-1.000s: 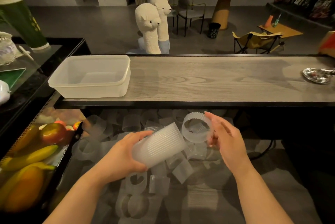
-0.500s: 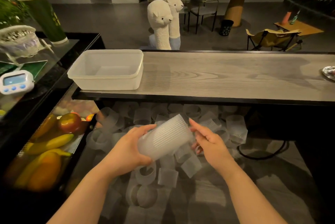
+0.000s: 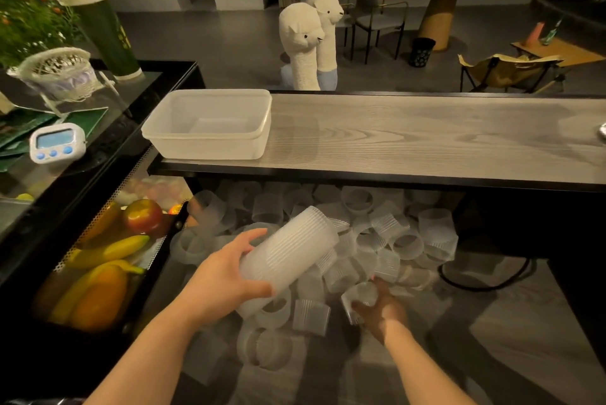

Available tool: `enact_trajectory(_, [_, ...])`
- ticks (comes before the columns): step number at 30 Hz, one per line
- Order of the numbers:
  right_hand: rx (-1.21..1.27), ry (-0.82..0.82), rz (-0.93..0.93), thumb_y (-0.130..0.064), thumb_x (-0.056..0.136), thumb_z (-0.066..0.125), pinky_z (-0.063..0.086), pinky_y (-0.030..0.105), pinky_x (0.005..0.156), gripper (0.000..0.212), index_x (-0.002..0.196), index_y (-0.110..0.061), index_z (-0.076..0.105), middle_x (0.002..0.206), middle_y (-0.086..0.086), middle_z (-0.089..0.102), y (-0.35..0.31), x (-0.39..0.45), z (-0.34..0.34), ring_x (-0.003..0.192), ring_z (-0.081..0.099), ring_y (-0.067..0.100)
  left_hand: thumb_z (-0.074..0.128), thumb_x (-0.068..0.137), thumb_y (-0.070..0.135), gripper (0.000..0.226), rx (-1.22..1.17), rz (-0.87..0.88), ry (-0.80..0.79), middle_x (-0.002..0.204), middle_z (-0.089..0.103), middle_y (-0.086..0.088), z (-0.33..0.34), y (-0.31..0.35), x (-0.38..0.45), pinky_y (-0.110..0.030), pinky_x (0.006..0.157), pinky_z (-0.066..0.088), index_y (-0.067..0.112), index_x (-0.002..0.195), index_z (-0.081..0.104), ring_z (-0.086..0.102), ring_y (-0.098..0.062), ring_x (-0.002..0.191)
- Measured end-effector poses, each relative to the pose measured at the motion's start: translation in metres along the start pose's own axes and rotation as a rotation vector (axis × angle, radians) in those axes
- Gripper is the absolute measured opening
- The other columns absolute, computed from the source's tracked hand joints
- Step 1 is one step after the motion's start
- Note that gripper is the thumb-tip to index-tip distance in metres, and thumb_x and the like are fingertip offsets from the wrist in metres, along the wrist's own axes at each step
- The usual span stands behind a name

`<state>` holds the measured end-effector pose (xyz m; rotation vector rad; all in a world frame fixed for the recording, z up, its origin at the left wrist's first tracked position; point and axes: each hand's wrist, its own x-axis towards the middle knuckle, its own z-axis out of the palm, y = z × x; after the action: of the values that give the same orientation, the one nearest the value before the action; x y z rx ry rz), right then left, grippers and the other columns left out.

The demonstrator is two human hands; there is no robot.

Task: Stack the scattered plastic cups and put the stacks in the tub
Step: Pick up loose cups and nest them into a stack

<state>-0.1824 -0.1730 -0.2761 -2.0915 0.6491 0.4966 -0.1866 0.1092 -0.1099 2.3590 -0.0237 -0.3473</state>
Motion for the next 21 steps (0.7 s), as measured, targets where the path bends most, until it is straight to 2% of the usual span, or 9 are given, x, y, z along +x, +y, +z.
enact_trajectory(3, [0.433, 0.050, 0.167, -0.026, 0.089, 0.069, 0.054, 0.048, 0.092, 0.062, 0.143, -0.017, 0.040, 0.118, 0.014, 0.062, -0.007, -0.009, -0.032, 0.103, 0.065, 0.034, 0.082, 0.073, 0.041, 0.083, -0.009, -0.003, -0.019, 0.111, 0.051, 0.021, -0.002, -0.002, -0.003, -0.022, 0.079, 0.052, 0.057, 0.132, 0.026, 0.057, -0.006, 0.098])
enact_trajectory(5, [0.816, 0.018, 0.069, -0.021, 0.087, 0.072, 0.052, 0.054, 0.096, 0.053, 0.133, -0.016, 0.047, 0.116, 0.017, 0.065, -0.022, -0.021, -0.053, 0.101, 0.067, 0.037, 0.081, 0.076, 0.038, 0.080, -0.039, 0.000, -0.042, 0.112, 0.052, 0.018, 0.001, -0.001, -0.003, -0.017, 0.074, 0.048, 0.053, 0.134, 0.028, 0.058, -0.008, 0.099])
enact_trajectory(7, [0.967, -0.022, -0.105, -0.034, 0.076, 0.082, 0.048, 0.056, 0.101, 0.049, 0.115, -0.021, 0.055, 0.121, 0.019, 0.063, -0.049, -0.040, -0.071, 0.107, 0.066, 0.039, 0.081, 0.076, 0.037, 0.080, -0.066, 0.015, -0.076, 0.114, 0.052, 0.017, 0.004, 0.002, -0.004, -0.015, 0.073, 0.047, 0.050, 0.136, 0.030, 0.058, -0.009, 0.101])
enact_trajectory(9, [0.933, -0.053, -0.264, -0.045, 0.067, 0.084, 0.050, 0.054, 0.099, 0.053, 0.108, -0.027, 0.057, 0.124, 0.015, 0.059, -0.080, -0.060, -0.081, 0.109, 0.065, 0.036, 0.082, 0.073, 0.041, 0.082, -0.087, 0.042, -0.107, 0.115, 0.052, 0.018, 0.008, 0.004, -0.003, -0.019, 0.078, 0.050, 0.052, 0.136, 0.030, 0.058, -0.009, 0.104])
enact_trajectory(11, [0.926, -0.111, -0.395, -0.033, 0.082, 0.074, 0.055, 0.044, 0.095, 0.045, 0.123, -0.031, 0.056, 0.122, 0.005, 0.061, -0.104, -0.075, -0.082, 0.108, 0.067, 0.025, 0.081, 0.069, 0.046, 0.083, -0.114, 0.062, -0.134, 0.116, 0.052, 0.019, 0.010, 0.007, -0.004, -0.025, 0.085, 0.054, 0.054, 0.135, 0.031, 0.057, -0.009, 0.107])
enact_trajectory(13, [0.886, -0.160, -0.474, -0.026, 0.089, 0.067, 0.056, 0.038, 0.092, 0.041, 0.129, -0.032, 0.057, 0.120, -0.001, 0.065, -0.118, -0.083, -0.080, 0.110, 0.066, 0.018, 0.077, 0.061, 0.055, 0.087, -0.136, 0.079, -0.146, 0.117, 0.052, 0.019, 0.008, 0.010, -0.007, -0.028, 0.088, 0.055, 0.052, 0.136, 0.033, 0.057, -0.009, 0.109])
enact_trajectory(18, [0.805, -0.193, -0.501, -0.027, 0.089, 0.066, 0.054, 0.037, 0.097, 0.035, 0.124, -0.031, 0.062, 0.117, -0.005, 0.070, -0.134, -0.088, -0.074, 0.112, 0.065, 0.016, 0.072, 0.055, 0.062, 0.089, -0.145, 0.100, -0.148, 0.121, 0.052, 0.021, -0.002, 0.010, -0.015, -0.024, 0.085, 0.055, 0.051, 0.135, 0.035, 0.056, -0.007, 0.110])
enact_trajectory(21, [0.663, -0.159, -0.518, -0.037, 0.093, 0.059, 0.053, 0.041, 0.100, 0.020, 0.106, -0.029, 0.071, 0.110, 0.001, 0.072, -0.141, -0.094, -0.064, 0.110, 0.065, 0.021, 0.083, 0.063, 0.058, 0.081, -0.140, 0.101, -0.119, 0.122, 0.047, 0.028, -0.003, 0.012, -0.019, -0.017, 0.077, 0.053, 0.057, 0.126, 0.032, 0.054, -0.006, 0.112])
